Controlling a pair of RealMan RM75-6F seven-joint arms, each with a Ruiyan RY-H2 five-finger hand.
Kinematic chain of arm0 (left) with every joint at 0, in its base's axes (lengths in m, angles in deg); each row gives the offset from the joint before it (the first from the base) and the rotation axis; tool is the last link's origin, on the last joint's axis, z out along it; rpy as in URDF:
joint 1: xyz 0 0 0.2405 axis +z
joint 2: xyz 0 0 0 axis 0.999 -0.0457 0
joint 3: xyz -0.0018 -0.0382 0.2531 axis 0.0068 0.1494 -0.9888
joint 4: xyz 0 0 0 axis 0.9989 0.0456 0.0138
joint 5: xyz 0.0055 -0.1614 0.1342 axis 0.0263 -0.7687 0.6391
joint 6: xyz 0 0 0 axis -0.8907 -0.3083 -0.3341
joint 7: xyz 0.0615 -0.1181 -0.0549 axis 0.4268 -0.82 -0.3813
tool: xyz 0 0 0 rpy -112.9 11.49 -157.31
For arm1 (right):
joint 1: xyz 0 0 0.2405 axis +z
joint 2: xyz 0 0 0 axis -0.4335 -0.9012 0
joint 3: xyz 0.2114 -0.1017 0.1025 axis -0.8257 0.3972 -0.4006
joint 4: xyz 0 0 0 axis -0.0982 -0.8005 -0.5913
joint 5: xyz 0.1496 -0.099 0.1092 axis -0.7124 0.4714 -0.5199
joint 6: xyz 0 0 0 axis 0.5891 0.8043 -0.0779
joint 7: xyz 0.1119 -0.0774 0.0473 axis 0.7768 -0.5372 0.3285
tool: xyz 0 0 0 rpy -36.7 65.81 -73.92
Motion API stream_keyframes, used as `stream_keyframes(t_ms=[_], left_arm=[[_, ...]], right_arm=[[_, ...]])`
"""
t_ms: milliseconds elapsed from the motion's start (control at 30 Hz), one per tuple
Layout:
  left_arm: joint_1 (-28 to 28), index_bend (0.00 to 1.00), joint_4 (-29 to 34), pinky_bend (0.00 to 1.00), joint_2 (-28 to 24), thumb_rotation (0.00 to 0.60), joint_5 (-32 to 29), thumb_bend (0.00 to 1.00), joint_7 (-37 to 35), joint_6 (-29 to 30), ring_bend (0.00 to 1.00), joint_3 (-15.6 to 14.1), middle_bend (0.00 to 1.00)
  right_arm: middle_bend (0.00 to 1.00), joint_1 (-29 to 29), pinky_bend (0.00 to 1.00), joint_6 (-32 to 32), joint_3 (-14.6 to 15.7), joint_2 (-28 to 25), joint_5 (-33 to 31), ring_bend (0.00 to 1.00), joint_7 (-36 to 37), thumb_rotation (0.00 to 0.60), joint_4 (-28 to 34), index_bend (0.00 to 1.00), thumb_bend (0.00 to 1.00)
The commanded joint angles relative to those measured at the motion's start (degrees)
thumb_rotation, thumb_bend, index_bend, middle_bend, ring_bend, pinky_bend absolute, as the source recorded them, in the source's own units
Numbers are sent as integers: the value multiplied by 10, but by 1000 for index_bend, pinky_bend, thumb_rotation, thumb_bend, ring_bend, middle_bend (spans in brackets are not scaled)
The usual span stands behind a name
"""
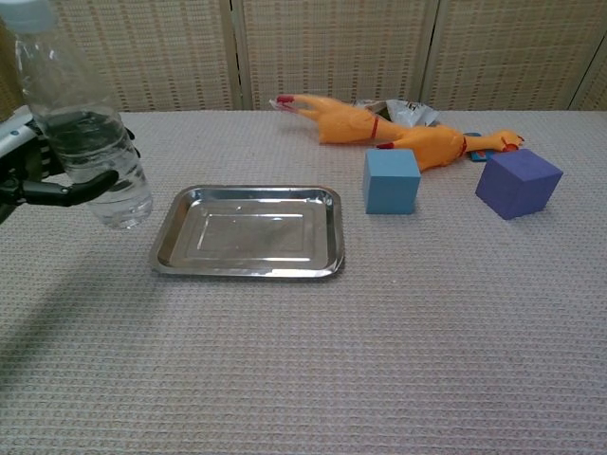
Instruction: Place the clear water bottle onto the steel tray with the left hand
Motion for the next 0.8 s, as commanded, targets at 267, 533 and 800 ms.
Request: stream_keyframes(t_ms=[267, 533, 800], left_arm=[[-100, 498, -161, 447, 129, 600, -28, 573, -1, -75, 282, 42, 493], [-125, 476, -211, 399, 183, 600, -42, 568, -12, -102, 244, 39, 469], [-133, 451, -240, 360, 213, 600, -47, 554, 4, -104, 209, 34, 438]], right_arm=[[0, 12, 0, -21, -7, -5, -20, 0, 16, 600, 3, 0, 0], [0, 6, 0, -13, -25, 9, -44, 0, -10, 600, 0, 0, 0], [0, 6, 0, -2, -9, -2, -18, 0, 12, 600, -2, 0, 0]])
